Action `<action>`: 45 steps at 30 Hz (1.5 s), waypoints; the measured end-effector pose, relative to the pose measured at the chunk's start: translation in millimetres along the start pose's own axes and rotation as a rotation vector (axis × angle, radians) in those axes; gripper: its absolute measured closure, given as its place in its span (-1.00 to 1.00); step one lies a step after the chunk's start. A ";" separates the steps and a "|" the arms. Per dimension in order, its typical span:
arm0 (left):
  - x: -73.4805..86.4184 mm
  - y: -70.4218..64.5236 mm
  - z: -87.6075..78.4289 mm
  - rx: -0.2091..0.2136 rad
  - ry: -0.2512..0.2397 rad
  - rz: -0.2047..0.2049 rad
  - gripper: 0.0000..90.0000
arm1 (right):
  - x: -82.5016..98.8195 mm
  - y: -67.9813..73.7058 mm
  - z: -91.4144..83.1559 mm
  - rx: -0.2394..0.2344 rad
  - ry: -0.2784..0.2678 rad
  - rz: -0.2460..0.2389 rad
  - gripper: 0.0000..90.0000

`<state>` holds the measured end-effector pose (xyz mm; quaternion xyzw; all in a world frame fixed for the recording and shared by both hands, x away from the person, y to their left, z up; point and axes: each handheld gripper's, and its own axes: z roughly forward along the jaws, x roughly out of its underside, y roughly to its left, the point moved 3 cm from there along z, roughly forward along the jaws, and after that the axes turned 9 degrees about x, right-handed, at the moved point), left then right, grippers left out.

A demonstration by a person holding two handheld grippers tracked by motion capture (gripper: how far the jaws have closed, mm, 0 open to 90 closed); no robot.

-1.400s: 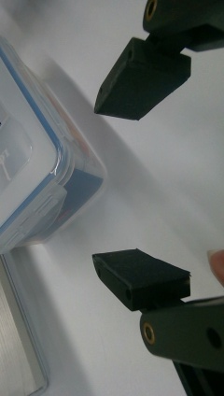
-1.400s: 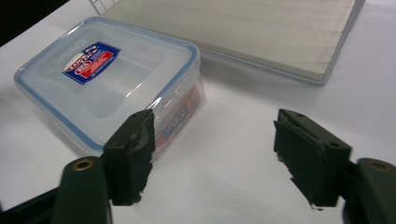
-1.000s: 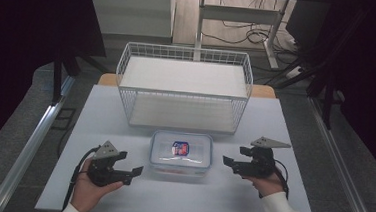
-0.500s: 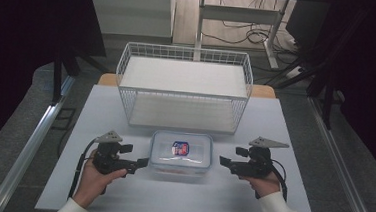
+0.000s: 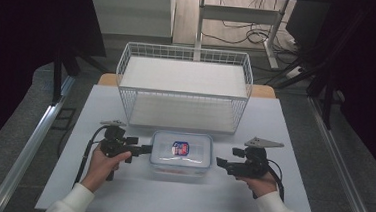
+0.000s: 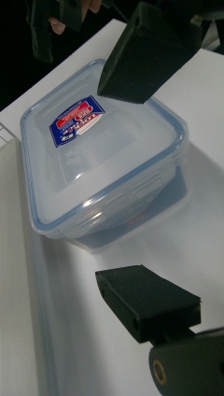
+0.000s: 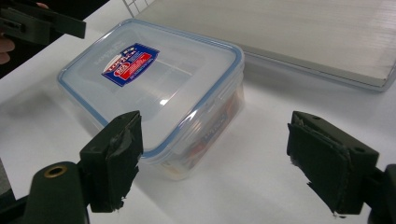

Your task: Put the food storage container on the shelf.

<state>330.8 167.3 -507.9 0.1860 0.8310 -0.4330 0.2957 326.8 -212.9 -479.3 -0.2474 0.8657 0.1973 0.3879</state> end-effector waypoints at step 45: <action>5.1 22.1 38.6 0.187 0.114 -0.151 -0.49 | -3.9 2.8 73.5 -0.222 0.195 0.240 -0.70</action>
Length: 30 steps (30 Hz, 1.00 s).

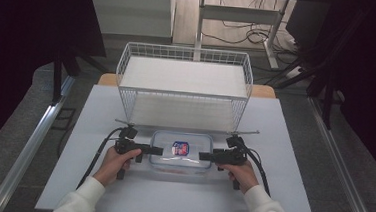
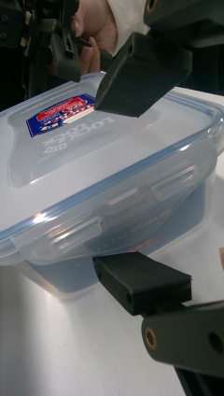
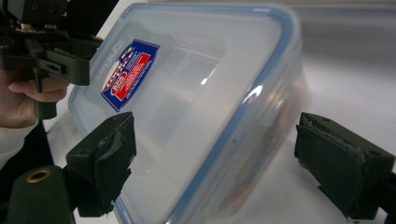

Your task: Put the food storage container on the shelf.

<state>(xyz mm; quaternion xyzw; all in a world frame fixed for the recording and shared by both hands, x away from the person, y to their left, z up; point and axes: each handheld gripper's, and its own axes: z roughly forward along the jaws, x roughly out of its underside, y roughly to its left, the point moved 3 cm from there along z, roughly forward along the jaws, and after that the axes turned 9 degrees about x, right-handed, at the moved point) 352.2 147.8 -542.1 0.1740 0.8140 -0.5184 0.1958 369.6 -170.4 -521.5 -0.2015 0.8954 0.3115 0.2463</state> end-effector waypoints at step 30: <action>19.4 -31.8 -16.8 -0.069 -0.024 0.059 -0.06 | 12.8 11.5 -25.9 -0.030 -0.024 0.109 0.04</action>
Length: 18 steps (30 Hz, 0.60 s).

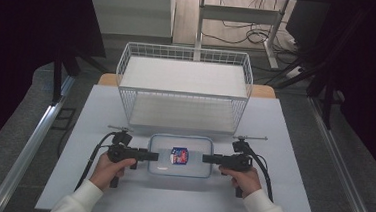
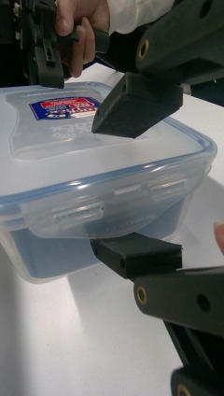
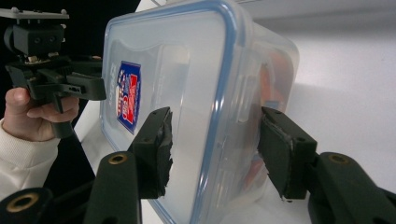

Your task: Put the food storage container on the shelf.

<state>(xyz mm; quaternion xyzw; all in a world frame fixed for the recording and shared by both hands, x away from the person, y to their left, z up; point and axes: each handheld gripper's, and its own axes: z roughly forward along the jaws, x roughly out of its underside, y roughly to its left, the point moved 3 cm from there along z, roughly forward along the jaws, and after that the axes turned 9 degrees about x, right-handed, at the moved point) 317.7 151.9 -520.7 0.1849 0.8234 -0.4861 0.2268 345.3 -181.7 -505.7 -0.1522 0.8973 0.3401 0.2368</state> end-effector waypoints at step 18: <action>-0.6 -3.2 -2.5 0.012 0.003 0.004 0.03 | 1.8 3.6 -8.4 -0.006 -0.011 0.016 0.11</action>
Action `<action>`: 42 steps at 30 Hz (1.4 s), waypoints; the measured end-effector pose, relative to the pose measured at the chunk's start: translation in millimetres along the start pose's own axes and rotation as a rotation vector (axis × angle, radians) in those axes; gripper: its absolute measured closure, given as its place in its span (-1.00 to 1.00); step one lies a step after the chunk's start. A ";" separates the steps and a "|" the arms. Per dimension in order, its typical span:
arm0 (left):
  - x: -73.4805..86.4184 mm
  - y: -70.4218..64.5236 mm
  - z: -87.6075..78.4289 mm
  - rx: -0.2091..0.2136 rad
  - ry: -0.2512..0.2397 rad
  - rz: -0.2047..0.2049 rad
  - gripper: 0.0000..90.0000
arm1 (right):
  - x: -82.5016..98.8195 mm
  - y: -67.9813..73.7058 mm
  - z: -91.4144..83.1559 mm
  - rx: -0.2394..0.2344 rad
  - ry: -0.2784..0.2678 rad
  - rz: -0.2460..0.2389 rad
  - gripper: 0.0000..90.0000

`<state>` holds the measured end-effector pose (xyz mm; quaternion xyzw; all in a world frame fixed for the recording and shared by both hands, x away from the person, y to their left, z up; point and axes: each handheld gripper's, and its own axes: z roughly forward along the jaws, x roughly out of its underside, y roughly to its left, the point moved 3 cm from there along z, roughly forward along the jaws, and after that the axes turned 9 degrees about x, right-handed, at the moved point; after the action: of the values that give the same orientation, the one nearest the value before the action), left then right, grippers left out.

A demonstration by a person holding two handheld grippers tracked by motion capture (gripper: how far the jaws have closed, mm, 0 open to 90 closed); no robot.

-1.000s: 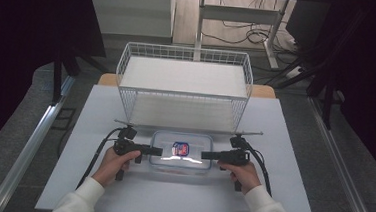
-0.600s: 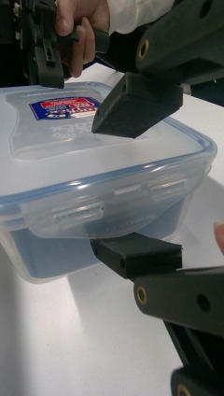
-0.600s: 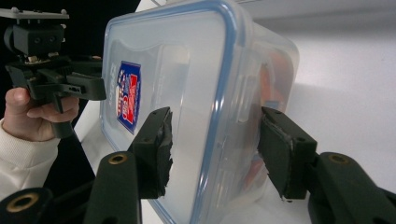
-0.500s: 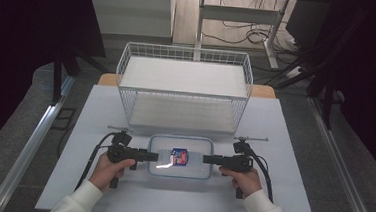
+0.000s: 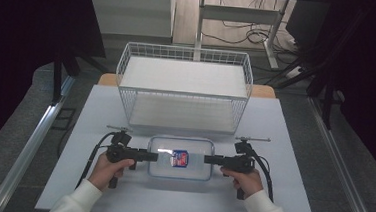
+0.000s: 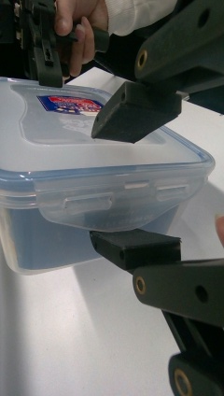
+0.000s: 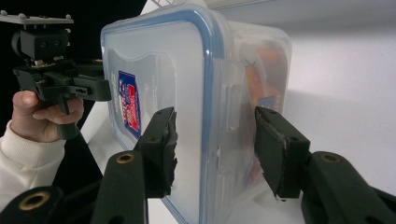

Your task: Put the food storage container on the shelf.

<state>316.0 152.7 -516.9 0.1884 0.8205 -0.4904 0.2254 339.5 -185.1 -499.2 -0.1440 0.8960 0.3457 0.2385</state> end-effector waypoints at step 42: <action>-76.5 47.0 4.9 -0.011 -0.082 0.032 0.03 | -80.9 -23.6 27.9 0.004 -0.125 -0.072 0.13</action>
<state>405.1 162.6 -510.3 0.1802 0.8100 -0.4896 0.2679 426.9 -175.3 -487.7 -0.1537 0.8743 0.3435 0.3066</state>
